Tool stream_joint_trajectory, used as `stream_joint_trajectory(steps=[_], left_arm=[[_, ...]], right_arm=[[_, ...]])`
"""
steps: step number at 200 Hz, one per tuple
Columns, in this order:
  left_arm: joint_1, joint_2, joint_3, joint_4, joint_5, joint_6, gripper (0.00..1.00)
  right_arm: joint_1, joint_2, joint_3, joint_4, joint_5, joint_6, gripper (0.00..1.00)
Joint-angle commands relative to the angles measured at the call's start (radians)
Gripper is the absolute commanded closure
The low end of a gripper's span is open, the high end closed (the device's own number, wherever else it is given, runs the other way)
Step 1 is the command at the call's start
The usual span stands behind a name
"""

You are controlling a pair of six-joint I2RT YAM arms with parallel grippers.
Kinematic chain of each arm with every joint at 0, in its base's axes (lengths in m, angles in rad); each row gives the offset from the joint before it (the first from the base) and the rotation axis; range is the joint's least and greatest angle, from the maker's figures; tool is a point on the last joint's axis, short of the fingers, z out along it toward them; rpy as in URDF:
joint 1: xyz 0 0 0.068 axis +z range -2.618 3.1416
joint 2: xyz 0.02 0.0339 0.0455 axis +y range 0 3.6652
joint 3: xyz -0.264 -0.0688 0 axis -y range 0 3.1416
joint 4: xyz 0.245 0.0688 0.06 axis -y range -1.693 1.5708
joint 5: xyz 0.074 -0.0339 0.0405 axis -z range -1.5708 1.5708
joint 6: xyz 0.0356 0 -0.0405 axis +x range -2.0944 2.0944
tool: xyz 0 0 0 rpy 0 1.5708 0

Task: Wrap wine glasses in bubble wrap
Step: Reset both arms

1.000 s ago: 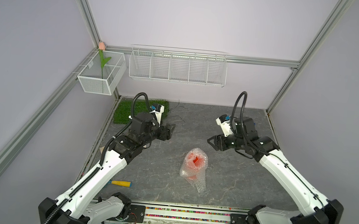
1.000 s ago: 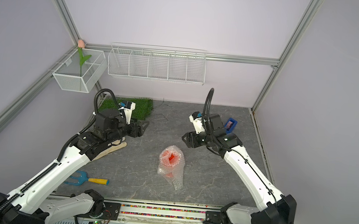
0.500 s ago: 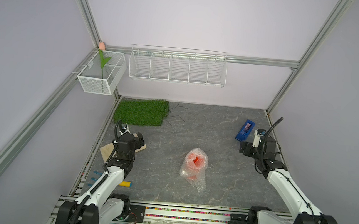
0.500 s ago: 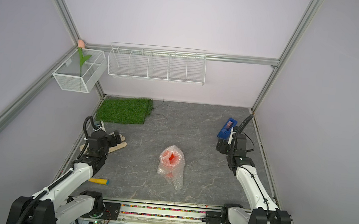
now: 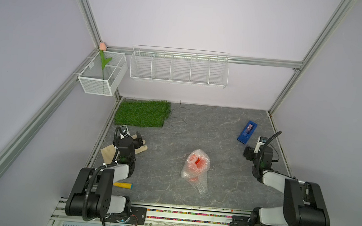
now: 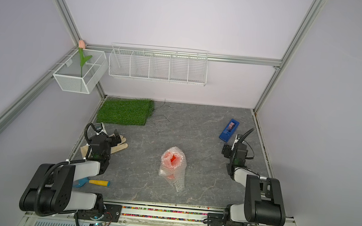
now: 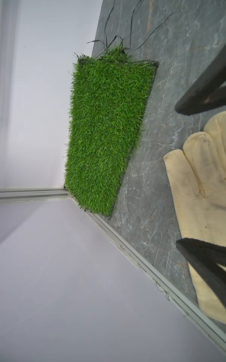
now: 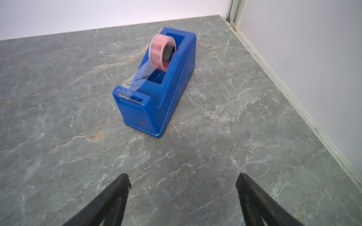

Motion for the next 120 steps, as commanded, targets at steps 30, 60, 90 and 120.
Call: stream_joint_trajectory(steps=[30,60,90,120], left_arm=[[0.008,0.097,0.053,0.073,0.047,0.013,0.0],[0.008,0.12,0.058,0.103,0.048,0.021,0.01],[0.008,0.128,0.054,0.124,0.05,0.028,0.01],[0.008,0.128,0.054,0.127,0.05,0.027,0.01]], right_arm=[[0.014,0.099,-0.059,0.309,-0.107,-0.096,0.11],[0.027,0.094,-0.054,0.293,-0.087,-0.106,0.11],[0.035,0.095,-0.052,0.29,-0.073,-0.112,0.11],[0.036,0.096,-0.051,0.288,-0.073,-0.112,0.11]])
